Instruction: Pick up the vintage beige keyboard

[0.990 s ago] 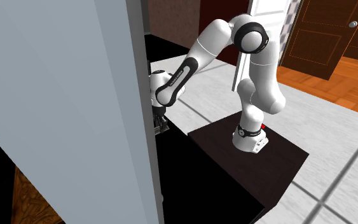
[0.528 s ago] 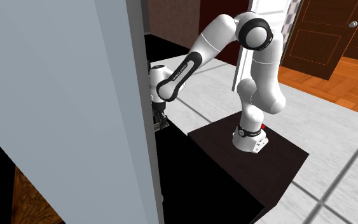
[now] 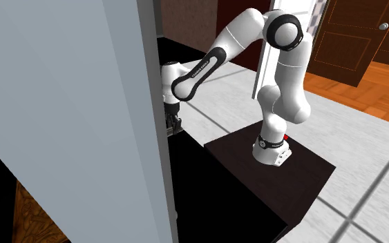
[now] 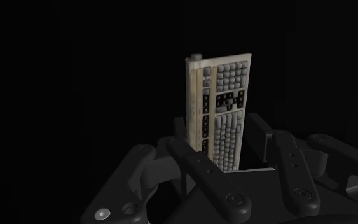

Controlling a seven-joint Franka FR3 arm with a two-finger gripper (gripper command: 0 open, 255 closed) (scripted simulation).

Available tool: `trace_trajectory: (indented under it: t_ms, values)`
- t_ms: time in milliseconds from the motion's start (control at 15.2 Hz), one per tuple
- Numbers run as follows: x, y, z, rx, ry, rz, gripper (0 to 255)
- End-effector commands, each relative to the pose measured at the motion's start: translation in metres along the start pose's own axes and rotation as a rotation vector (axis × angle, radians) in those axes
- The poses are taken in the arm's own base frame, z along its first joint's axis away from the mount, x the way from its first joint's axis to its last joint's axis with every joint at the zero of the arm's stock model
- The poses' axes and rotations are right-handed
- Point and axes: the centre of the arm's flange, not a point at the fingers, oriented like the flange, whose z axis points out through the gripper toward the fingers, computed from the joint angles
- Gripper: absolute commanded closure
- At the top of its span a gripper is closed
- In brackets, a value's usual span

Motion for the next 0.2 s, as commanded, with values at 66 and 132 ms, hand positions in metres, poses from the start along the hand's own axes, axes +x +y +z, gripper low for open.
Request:
trace_trajectory:
  t_ms: [66,132]
  values:
    - [0.0003,-0.0006,-0.0118,0.000,-0.001,0.000,255]
    - [0.0003,-0.0006,-0.0118,0.000,-0.001,0.000,255]
